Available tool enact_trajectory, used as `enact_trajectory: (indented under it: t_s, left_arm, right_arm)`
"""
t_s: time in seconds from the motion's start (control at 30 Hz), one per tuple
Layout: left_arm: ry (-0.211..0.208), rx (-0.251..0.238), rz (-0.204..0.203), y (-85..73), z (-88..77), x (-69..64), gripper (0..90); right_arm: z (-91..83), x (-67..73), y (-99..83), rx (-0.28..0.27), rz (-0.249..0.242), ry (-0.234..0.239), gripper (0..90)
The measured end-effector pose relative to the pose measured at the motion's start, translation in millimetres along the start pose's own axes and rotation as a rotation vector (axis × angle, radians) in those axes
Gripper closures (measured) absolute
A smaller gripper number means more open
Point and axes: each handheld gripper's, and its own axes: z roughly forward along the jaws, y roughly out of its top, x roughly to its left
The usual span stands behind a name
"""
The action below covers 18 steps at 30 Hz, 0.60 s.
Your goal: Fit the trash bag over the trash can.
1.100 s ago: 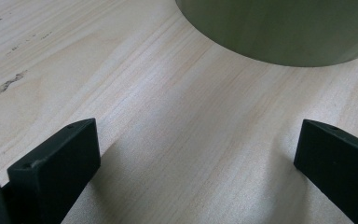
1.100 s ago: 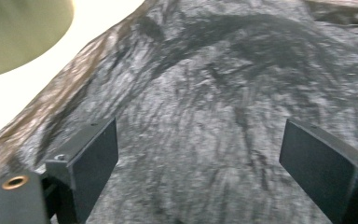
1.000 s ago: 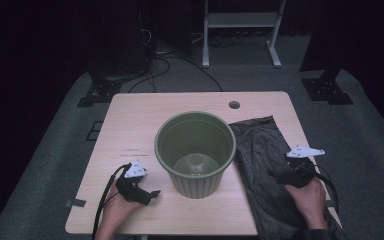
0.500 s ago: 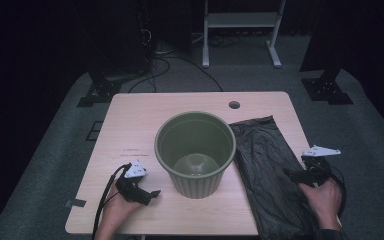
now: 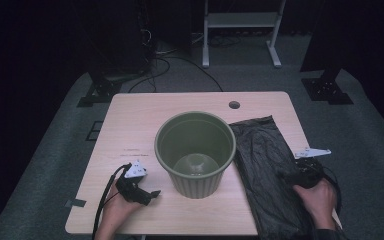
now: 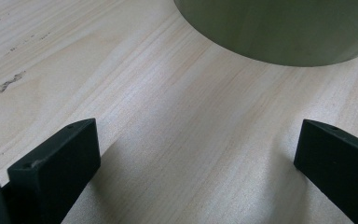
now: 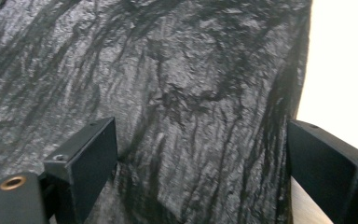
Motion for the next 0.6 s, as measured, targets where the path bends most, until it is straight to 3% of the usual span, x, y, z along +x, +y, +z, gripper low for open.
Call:
enact_trajectory:
  t_s: [0.6]
  left_arm:
    - [0.0, 0.0, -0.001, 0.0, -0.1, -0.2, 0.0]
  right_arm:
    - [17.7, 30.4, 21.3, -0.001, -0.029, 0.096, 9.2]
